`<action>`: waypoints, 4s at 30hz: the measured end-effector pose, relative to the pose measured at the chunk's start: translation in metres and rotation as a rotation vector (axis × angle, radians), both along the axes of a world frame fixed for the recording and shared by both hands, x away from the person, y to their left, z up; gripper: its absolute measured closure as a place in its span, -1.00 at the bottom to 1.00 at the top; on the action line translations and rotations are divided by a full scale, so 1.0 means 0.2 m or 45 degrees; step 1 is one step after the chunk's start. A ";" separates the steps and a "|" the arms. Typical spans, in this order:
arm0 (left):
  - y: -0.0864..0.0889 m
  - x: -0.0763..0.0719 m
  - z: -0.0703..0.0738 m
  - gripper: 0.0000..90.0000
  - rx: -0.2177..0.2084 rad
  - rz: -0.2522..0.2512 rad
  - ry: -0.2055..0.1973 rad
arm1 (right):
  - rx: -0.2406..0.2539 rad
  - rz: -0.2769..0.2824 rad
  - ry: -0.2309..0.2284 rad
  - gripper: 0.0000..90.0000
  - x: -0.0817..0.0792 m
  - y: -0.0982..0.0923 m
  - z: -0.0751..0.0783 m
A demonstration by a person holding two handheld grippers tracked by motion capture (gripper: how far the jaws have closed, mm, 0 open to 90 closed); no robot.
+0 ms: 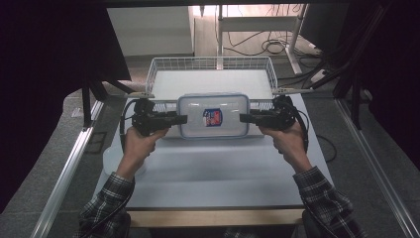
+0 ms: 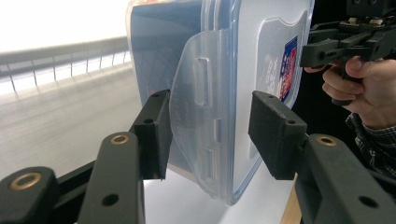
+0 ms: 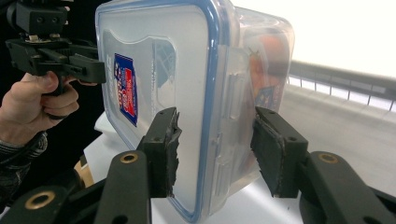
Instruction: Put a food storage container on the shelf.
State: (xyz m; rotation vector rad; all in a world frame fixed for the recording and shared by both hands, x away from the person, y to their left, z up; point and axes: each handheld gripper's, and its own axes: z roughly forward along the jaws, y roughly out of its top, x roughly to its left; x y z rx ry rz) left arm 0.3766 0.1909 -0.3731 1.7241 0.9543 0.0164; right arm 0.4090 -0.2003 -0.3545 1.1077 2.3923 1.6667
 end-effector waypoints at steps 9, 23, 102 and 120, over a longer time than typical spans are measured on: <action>0.02 0.12 0.13 0.12 -0.014 -0.001 -0.027 | 0.023 -0.016 -0.025 0.16 0.09 0.01 0.12; 0.04 0.29 0.27 0.12 -0.025 0.016 -0.033 | 0.059 -0.038 -0.032 0.16 0.25 0.03 0.21; 0.01 0.52 0.30 -0.56 0.205 0.199 -0.196 | -0.100 -0.218 -0.157 -0.13 0.48 0.12 0.28; 0.01 0.34 0.23 -0.83 0.263 0.074 -0.293 | -0.168 -0.184 -0.288 -0.66 0.33 0.13 0.26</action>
